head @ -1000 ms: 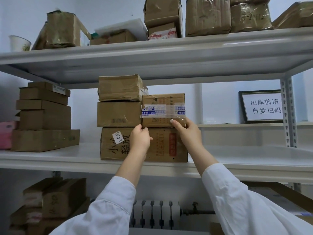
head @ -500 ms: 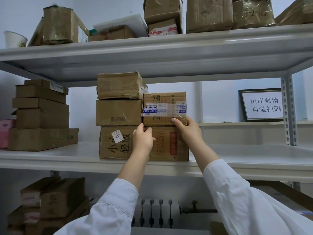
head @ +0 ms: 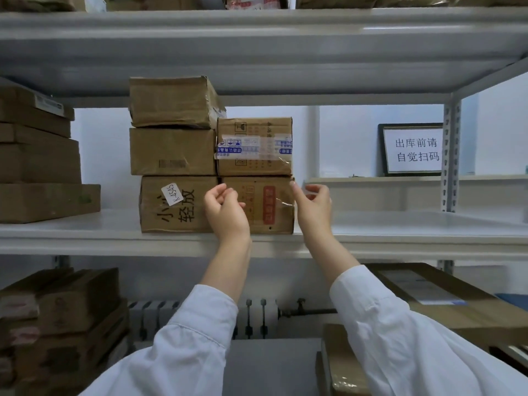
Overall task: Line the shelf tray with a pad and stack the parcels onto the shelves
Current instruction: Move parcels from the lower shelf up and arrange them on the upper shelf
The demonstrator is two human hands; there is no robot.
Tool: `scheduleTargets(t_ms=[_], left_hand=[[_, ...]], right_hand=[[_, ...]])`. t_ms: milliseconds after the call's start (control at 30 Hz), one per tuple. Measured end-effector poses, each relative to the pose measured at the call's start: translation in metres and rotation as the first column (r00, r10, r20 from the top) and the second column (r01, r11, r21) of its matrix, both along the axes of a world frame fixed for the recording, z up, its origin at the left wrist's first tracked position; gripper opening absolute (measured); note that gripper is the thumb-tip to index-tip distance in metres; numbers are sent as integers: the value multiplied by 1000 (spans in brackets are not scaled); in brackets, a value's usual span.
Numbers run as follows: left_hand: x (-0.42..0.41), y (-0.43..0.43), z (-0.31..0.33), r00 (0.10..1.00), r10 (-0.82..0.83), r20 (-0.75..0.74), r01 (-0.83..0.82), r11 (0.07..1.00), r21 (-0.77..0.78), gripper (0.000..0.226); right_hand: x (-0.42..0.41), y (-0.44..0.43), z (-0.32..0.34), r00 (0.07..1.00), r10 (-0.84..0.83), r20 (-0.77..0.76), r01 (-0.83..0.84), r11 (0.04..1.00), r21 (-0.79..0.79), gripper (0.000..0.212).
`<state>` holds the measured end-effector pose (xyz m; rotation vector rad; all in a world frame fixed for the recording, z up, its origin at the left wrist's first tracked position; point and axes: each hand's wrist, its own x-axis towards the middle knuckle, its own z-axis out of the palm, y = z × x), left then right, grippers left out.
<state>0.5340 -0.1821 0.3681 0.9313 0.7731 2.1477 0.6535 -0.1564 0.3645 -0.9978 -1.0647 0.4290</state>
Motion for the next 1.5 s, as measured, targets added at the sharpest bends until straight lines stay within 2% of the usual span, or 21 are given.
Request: scheduleTargets(t_ms=[100, 233, 433, 567, 700, 767, 867, 1033, 1133, 1200, 1267, 1333, 1400, 1433, 1500], left_hand=[[8, -5, -4, 997, -30, 78, 29, 1000, 10, 13], [21, -16, -20, 993, -83, 81, 82, 996, 21, 25], [46, -25, -61, 988, -86, 132, 86, 996, 3, 29], [62, -19, -92, 988, -81, 134, 92, 992, -82, 29], [80, -5, -121, 989, -101, 111, 117, 981, -157, 30], [88, 2, -136, 988, -116, 101, 135, 970, -204, 30], [100, 16, -157, 982, -166, 93, 187, 930, -316, 29], [117, 56, -210, 935, -351, 57, 320, 761, -564, 22], [126, 69, -246, 918, -395, 31, 295, 628, -720, 12], [131, 71, -265, 880, -473, 39, 298, 487, -821, 28], [135, 69, -281, 824, -564, 59, 300, 345, -890, 58], [134, 62, -291, 737, -673, 70, 289, 220, -932, 82], [132, 58, -301, 621, -776, 112, 295, 99, -950, 104], [130, 57, -306, 568, -811, 143, 317, 54, -947, 110], [127, 55, -312, 498, -843, 206, 380, -1, -925, 106]], right_hand=[[6, -9, -8, 1000, 20, -8, -20, 1000, -11, 29], [16, -25, -24, 997, 64, 40, -65, 998, 5, 19], [33, -49, -76, 989, 64, 135, -67, 998, 18, 22], [48, -46, -114, 968, 119, 222, -86, 984, -155, 27], [69, -30, -146, 927, 252, 277, -106, 886, -450, 21], [82, -20, -162, 927, 246, 284, -68, 854, -516, 18], [105, -9, -185, 939, 183, 291, 26, 806, -591, 34], [138, 8, -224, 945, 63, 321, 212, 628, -749, 63], [149, 14, -239, 968, 35, 249, 184, 578, -795, 71], [153, 18, -246, 979, 6, 204, 167, 551, -818, 71], [157, 20, -248, 987, 10, 163, 136, 500, -856, 64], [160, 20, -246, 993, 44, 109, 77, 458, -885, 49], [162, 21, -248, 992, 69, 110, 67, 449, -891, 44], [161, 20, -249, 990, 78, 121, 74, 449, -890, 44], [157, 20, -250, 990, 69, 122, 77, 463, -883, 45]])
